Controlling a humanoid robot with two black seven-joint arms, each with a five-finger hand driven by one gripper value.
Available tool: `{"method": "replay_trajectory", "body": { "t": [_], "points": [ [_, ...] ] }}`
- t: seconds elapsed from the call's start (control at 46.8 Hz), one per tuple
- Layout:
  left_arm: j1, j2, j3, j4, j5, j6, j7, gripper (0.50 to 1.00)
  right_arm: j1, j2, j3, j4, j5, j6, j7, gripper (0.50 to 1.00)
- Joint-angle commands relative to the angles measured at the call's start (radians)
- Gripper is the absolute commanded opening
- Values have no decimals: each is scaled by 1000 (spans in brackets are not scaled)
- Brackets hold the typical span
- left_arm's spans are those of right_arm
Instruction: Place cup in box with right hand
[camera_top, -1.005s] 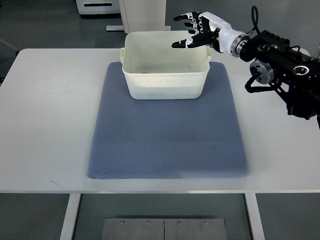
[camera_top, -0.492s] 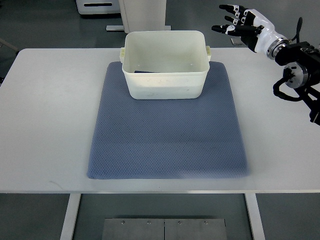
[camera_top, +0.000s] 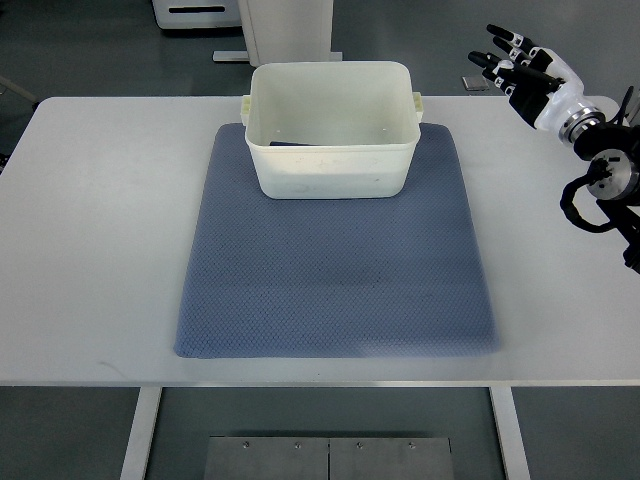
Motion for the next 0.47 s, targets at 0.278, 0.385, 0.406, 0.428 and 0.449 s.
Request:
{"method": "replay_trajectory", "body": {
  "t": [0.278, 0.385, 0.406, 0.428, 0.449],
  "points": [
    [0, 0, -1, 0, -1, 0, 0, 1000, -67, 12, 44, 5, 0, 2, 0, 1000],
    [0, 0, -1, 0, -1, 0, 0, 1000, -84, 23, 54, 6, 0, 4, 2, 1000],
    [0, 0, 0, 0, -1, 0, 0, 1000, -87, 24, 54, 6, 0, 4, 2, 1000],
    [0, 0, 0, 0, -1, 0, 0, 1000, -87, 27, 54, 5, 0, 4, 2, 1000],
    [0, 0, 0, 0, -1, 0, 0, 1000, -89, 29, 54, 5, 0, 5, 2, 1000]
  ]
}}
